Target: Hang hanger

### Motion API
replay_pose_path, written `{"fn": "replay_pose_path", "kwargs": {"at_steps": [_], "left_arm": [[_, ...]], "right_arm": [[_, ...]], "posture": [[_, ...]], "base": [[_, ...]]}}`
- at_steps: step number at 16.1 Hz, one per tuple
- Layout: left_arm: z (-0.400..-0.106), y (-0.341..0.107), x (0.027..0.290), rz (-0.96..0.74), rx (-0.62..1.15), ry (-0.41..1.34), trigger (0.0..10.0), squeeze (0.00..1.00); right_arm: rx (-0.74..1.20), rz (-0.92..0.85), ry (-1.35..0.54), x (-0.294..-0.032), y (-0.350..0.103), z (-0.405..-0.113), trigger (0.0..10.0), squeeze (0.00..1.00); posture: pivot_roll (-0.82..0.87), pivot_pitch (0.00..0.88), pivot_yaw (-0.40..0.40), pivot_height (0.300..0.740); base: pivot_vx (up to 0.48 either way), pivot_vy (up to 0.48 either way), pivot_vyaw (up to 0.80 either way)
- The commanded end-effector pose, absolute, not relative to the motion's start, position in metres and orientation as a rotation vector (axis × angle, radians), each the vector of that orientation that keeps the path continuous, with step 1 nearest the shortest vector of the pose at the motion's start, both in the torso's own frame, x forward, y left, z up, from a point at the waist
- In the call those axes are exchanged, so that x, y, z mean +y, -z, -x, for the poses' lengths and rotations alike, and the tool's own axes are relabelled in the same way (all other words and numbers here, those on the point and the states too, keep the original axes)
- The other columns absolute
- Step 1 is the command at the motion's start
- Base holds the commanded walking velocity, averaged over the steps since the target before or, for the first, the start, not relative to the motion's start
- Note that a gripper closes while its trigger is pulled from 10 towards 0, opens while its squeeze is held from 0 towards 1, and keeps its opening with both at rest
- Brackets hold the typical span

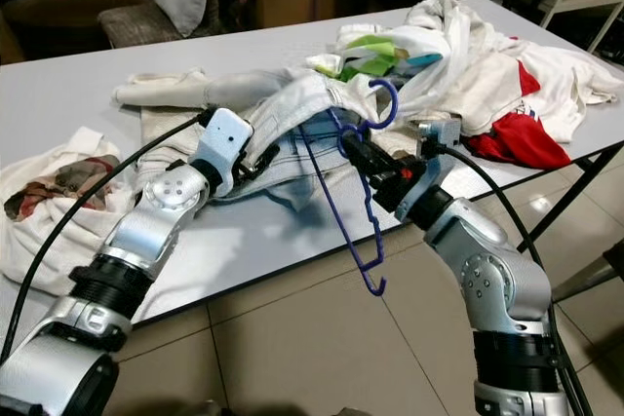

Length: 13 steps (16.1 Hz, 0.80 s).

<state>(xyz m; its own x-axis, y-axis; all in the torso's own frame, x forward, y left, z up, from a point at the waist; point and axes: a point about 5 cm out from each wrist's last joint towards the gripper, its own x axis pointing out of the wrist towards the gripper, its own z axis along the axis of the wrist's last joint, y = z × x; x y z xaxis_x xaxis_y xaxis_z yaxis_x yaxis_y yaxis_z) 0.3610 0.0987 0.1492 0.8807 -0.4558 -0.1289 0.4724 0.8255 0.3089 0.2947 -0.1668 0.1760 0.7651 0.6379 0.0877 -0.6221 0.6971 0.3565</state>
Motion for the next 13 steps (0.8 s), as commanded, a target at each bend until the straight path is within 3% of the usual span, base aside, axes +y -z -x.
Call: {"fn": "replay_pose_path", "kwargs": {"at_steps": [1,2,13], "left_arm": [[-0.3646,-0.1551,0.0966,-0.315,0.031,0.493,2.8,0.0],[-0.3651,-0.1534,0.0953,-0.302,0.032,0.499,0.0,0.0],[-0.3711,-0.1534,0.0936,-0.208,0.014,0.488,0.0,0.0]], "right_arm": [[0.032,-0.4,-0.725,-0.1639,-0.1793,-0.292,10.0,0.0],[0.029,-0.401,-0.727,-0.1636,-0.1797,-0.2918,10.0,0.0],[0.017,-0.418,-0.726,-0.1649,-0.1809,-0.2894,10.0,0.0]], "posture": [[-0.14,0.0,-0.026,0.74],[-0.14,0.0,-0.025,0.74],[-0.15,0.0,-0.013,0.74]], "base": [[0.0,0.0,0.0],[0.0,0.0,0.0],[0.0,0.0,0.0]]}}
